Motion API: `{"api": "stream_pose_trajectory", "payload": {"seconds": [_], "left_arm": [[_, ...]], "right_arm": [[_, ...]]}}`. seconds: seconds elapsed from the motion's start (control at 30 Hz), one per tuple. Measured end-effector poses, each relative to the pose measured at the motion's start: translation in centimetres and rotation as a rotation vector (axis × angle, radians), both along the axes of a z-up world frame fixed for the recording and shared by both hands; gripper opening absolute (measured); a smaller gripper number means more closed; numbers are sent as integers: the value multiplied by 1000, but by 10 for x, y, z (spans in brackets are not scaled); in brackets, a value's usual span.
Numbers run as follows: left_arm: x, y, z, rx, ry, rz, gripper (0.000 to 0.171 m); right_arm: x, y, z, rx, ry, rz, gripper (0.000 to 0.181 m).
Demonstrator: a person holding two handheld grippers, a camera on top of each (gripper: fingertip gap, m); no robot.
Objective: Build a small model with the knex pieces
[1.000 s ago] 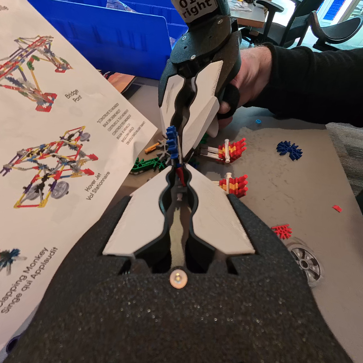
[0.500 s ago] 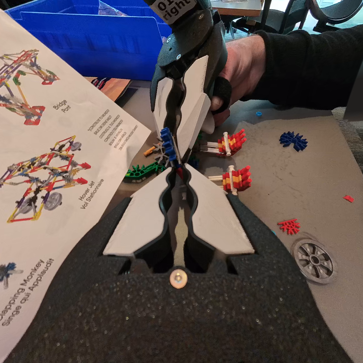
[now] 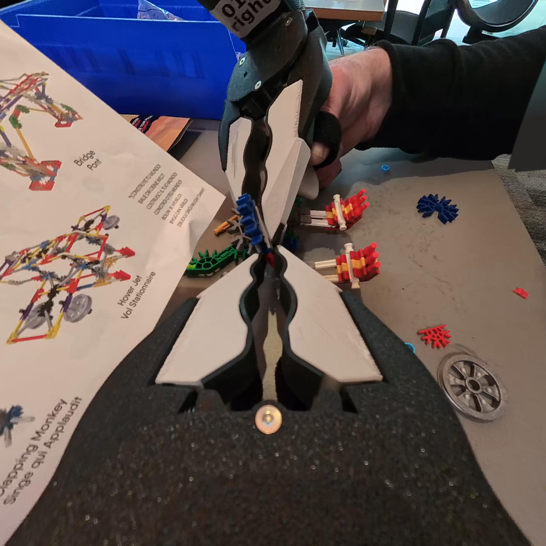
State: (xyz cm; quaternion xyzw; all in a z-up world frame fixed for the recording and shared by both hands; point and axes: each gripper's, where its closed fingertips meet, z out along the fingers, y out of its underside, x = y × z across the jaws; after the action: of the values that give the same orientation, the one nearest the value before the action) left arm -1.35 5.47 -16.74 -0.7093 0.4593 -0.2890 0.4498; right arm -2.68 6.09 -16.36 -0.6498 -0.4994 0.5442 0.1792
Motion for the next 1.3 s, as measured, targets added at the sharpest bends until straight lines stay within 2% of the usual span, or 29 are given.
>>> {"api": "stream_pose_trajectory", "payload": {"seconds": [0.33,1.0,1.3], "left_arm": [[2,-4,-1,4,7,-31,1],[1,3,3,-3,-21,14,16],[-1,5,0,9,17,25,9]], "right_arm": [[1,-4,0,-29,-5,34,8],[2,-4,3,39,31,17,7],[1,0,0,70,13,-3,10]]}}
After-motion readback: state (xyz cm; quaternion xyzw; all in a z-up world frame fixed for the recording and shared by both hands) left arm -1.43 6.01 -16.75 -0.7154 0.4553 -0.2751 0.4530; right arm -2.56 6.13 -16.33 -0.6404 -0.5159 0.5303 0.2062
